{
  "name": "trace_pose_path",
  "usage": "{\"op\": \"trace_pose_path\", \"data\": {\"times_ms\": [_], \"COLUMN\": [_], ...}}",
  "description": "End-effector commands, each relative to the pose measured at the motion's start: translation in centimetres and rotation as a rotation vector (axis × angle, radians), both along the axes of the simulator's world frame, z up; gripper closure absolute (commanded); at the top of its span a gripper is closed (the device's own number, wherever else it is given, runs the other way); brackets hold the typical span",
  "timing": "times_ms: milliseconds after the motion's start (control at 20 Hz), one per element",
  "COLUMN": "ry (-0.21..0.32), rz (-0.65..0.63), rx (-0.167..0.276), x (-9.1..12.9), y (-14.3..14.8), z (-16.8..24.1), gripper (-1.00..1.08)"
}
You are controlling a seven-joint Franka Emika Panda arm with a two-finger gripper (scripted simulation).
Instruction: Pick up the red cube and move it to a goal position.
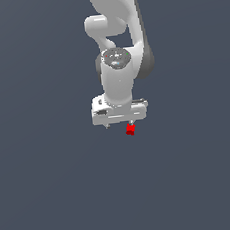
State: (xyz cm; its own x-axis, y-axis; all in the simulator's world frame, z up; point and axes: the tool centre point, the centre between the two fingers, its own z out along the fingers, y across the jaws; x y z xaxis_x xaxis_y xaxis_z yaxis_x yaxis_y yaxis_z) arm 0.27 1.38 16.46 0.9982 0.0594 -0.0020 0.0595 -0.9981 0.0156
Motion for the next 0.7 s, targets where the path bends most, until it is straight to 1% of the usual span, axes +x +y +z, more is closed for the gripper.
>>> {"op": "trace_pose_path", "data": {"times_ms": [0, 300, 650], "ry": [0.000, 0.000, -0.001], "rz": [0.000, -0.020, -0.093], "rx": [0.000, 0.001, 0.004], "x": [0.0, -0.4, -2.0], "y": [0.0, 0.3, 1.4], "z": [0.0, -0.9, -4.0], "gripper": [-0.92, -0.92, -0.92]}}
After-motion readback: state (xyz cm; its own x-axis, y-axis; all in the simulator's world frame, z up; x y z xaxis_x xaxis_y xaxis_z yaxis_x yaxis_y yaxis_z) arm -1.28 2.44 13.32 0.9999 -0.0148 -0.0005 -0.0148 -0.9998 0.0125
